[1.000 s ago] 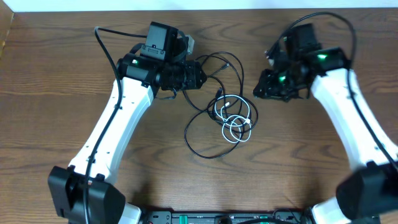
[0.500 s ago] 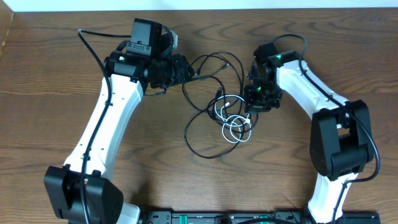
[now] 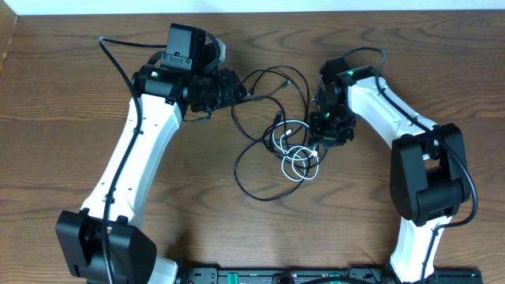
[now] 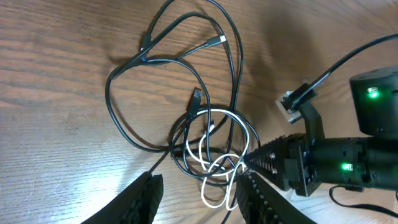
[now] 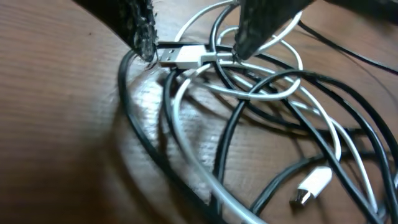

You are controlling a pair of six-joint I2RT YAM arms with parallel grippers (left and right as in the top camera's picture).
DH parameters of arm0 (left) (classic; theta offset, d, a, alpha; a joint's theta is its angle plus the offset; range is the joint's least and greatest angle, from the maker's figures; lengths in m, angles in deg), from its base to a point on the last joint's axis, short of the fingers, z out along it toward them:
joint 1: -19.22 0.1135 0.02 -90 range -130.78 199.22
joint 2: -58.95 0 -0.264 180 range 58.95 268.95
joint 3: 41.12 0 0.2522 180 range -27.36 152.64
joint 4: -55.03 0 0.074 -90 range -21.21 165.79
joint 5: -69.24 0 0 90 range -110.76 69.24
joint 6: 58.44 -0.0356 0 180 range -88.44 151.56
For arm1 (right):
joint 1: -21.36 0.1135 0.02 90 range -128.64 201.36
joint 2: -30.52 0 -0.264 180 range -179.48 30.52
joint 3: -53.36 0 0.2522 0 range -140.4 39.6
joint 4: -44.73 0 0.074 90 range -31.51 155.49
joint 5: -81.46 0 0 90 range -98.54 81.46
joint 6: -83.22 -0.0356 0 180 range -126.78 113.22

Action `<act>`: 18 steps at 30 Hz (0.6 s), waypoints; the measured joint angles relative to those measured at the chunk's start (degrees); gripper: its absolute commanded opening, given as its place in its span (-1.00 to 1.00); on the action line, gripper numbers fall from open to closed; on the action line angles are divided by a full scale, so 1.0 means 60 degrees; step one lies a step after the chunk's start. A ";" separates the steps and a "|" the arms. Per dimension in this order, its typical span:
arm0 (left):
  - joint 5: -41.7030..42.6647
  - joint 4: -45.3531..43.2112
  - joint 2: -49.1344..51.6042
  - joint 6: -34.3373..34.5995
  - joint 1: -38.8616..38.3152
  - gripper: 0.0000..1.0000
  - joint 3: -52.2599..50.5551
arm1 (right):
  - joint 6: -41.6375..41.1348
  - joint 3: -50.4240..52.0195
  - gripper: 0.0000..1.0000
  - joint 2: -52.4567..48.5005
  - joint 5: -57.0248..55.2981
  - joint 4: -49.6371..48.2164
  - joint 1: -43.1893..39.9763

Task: Untangle cables

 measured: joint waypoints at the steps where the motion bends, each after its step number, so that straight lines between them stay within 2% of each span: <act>1: 0.0000 -0.0004 0.0000 0.0000 0.0000 -0.11 0.0000 | 0.0011 0.0000 -0.08 0.0000 0.0004 0.0007 0.0058; 10: 0.0000 0.0018 0.0000 0.0000 0.0000 -0.11 0.0000 | -0.0047 0.0000 -0.02 -0.0004 -0.0066 -0.0022 0.0605; 18: 0.0000 0.0076 0.0000 0.0000 0.0000 -0.11 0.0000 | -0.0714 0.0062 -0.01 -0.0004 -0.1035 -0.0036 0.0747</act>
